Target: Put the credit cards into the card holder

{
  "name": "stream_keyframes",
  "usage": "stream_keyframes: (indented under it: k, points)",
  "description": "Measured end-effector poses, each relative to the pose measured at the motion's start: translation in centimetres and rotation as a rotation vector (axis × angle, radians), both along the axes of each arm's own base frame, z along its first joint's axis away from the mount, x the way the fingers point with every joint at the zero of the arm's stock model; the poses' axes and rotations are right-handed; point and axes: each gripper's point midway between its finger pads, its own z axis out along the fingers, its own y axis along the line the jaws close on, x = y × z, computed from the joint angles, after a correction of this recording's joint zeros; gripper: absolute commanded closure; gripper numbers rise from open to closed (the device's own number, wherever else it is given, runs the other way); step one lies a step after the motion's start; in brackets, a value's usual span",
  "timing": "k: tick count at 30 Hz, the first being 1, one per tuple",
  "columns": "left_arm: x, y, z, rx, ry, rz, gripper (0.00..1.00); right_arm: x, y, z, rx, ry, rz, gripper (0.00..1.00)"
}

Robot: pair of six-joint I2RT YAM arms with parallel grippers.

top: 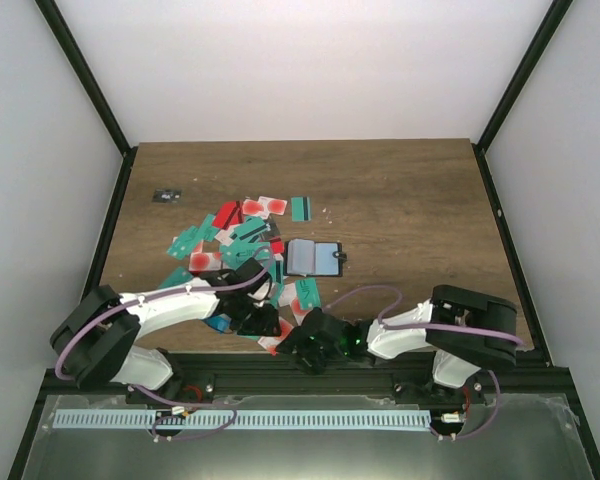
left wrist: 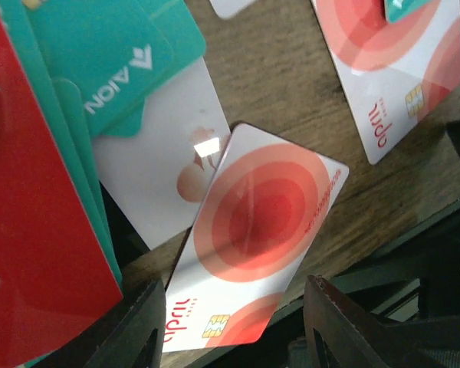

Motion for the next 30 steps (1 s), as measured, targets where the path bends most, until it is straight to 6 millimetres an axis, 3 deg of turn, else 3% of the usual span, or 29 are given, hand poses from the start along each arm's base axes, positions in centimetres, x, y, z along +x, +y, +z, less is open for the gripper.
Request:
stream_keyframes:
  k: [6, 23, 30]
  points:
    - [-1.0, -0.1, 0.0, -0.035, 0.033, -0.011, 0.54, 0.7, 1.0, 0.1, 0.027, -0.018, -0.038, 0.48]
    - [-1.5, 0.1, -0.3, -0.07, 0.037, -0.007, 0.66, 1.0, 1.8, 0.2, 0.079, -0.073, -0.055, 0.59]
    - [-1.7, -0.3, -0.4, -0.083, 0.053, -0.023, 0.7, 0.9, 1.8, 0.1, 0.089, -0.085, -0.053, 0.69]
